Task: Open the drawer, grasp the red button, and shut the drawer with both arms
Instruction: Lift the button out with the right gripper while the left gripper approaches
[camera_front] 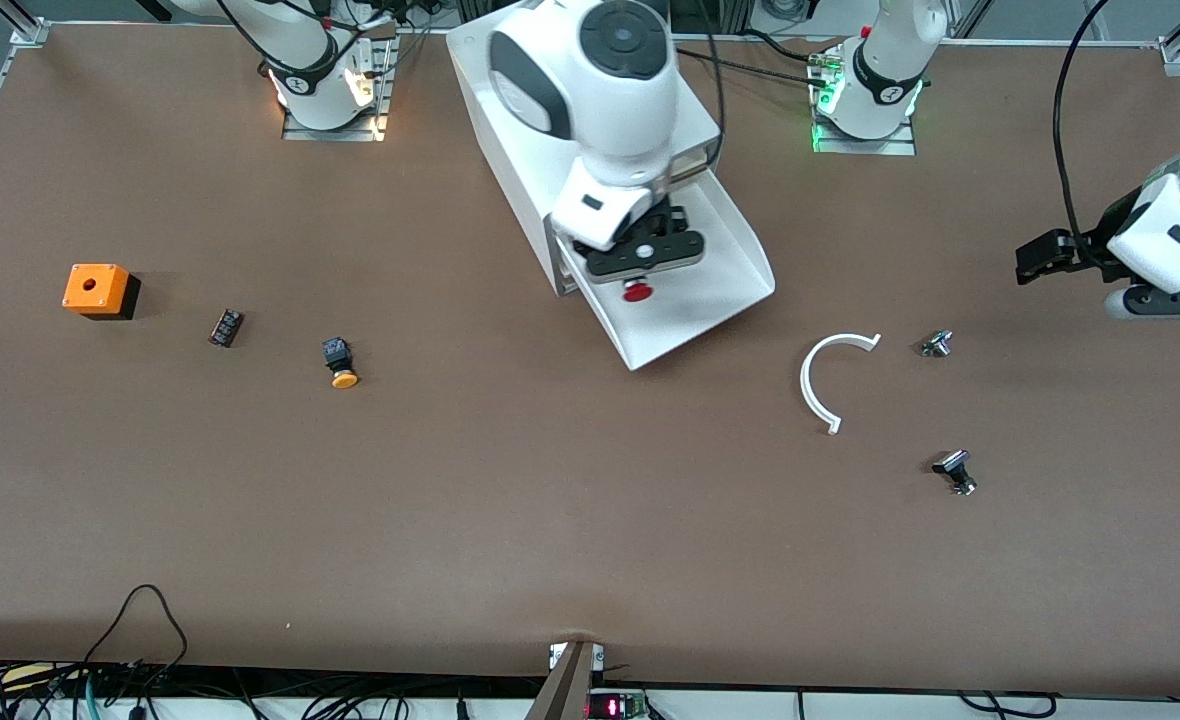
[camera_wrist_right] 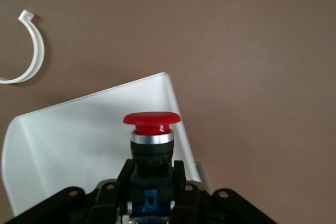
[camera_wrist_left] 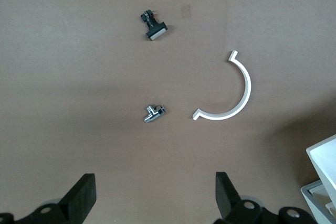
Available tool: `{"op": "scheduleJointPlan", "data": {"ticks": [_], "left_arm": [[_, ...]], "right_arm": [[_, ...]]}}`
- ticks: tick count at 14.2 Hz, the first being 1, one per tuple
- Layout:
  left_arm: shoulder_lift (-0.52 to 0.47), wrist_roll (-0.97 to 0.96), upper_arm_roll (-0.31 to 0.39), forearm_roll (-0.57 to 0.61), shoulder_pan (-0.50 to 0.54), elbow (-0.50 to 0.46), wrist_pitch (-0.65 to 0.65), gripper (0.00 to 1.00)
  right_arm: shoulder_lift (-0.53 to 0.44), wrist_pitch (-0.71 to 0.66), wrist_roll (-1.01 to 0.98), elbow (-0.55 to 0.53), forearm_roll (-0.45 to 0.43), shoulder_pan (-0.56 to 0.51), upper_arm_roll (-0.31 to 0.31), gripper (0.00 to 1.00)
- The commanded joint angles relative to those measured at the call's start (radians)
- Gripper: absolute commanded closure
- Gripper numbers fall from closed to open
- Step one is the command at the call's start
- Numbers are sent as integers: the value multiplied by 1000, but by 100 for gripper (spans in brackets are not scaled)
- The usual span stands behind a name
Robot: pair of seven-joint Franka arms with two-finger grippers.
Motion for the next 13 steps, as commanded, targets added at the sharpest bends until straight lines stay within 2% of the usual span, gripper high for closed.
{"op": "scheduleJointPlan", "data": {"ticks": [1, 3, 5, 7, 10, 12, 13], "left_arm": [[40, -84, -7, -17, -20, 28, 0, 0], [59, -141, -12, -23, -37, 18, 46, 0], [80, -202, -22, -63, -48, 4, 81, 0], [96, -296, -22, -71, -72, -16, 132, 0], [100, -441, -55, -74, -92, -79, 222, 0], [114, -543, -82, -79, -94, -110, 280, 0], [119, -589, -94, -79, -100, -116, 305, 0]], "right_arm": [[-36, -79, -182, 1, 18, -107, 4, 100], [-38, -103, -281, -3, 6, -153, -18, 100], [-38, -128, -383, -29, 9, -183, -70, 100], [-38, -111, -488, -76, 15, -209, -116, 100], [-44, -42, -655, -162, 18, -290, -133, 100], [-84, 51, -739, -276, 20, -331, -133, 100], [-122, 126, -790, -367, 20, -354, -134, 100]]}}
